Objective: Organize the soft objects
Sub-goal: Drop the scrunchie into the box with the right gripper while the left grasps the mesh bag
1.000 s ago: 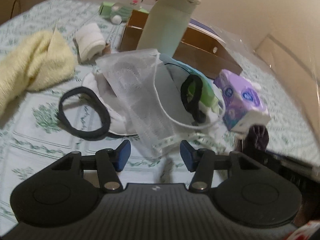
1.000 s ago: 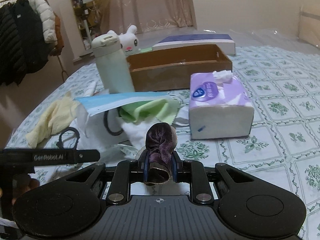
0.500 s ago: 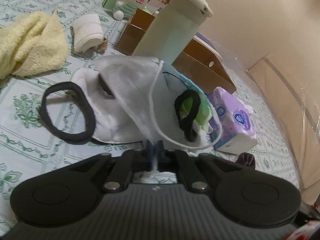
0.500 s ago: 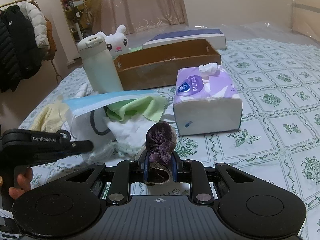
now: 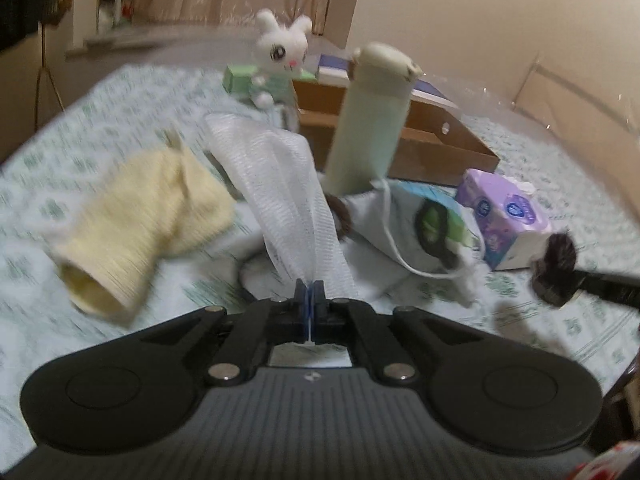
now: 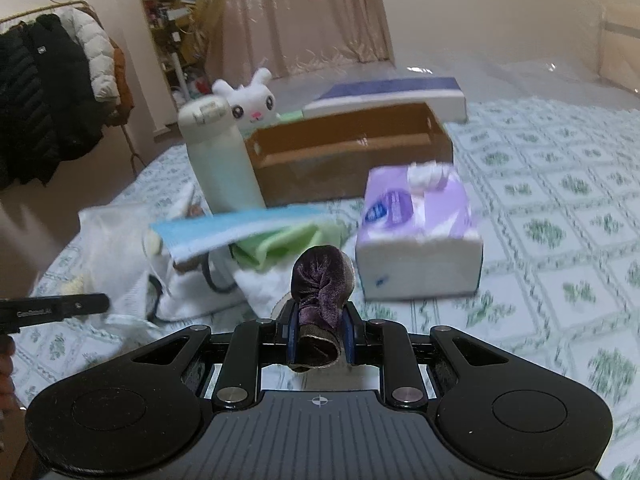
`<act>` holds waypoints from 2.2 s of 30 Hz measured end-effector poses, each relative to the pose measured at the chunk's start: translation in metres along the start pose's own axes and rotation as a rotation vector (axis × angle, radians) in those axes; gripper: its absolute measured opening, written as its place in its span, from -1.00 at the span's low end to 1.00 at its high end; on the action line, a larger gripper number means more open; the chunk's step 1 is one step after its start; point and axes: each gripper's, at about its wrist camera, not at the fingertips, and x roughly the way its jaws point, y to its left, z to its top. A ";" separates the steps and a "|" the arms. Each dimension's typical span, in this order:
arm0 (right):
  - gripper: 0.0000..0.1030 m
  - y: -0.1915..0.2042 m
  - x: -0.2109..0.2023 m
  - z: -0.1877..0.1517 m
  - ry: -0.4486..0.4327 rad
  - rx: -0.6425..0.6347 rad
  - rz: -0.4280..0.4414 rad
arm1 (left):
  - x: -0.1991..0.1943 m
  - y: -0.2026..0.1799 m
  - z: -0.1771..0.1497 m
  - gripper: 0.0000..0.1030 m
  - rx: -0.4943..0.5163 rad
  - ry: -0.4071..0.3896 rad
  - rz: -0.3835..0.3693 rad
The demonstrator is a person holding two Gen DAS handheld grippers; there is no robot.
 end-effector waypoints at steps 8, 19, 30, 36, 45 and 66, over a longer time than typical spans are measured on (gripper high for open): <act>-0.57 -0.015 -0.005 0.056 -0.075 -0.033 0.048 | -0.016 0.019 0.054 -1.00 0.129 -0.091 0.098; -0.57 -0.040 0.036 0.140 -0.126 -0.074 0.090 | 0.024 0.018 0.158 -1.00 0.264 -0.207 0.147; -0.57 -0.060 0.121 0.201 -0.073 -0.100 0.102 | 0.126 0.000 0.231 -1.00 0.368 -0.235 -0.035; -0.57 -0.065 0.156 0.214 -0.041 -0.135 0.090 | 0.188 -0.006 0.243 -1.00 0.477 -0.154 -0.184; -0.57 -0.068 0.187 0.213 0.021 -0.171 0.089 | 0.244 -0.006 0.242 -0.71 0.615 -0.014 -0.333; 0.33 -0.058 0.188 0.235 -0.043 -0.076 0.085 | 0.202 0.033 0.229 -0.42 0.409 0.031 -0.171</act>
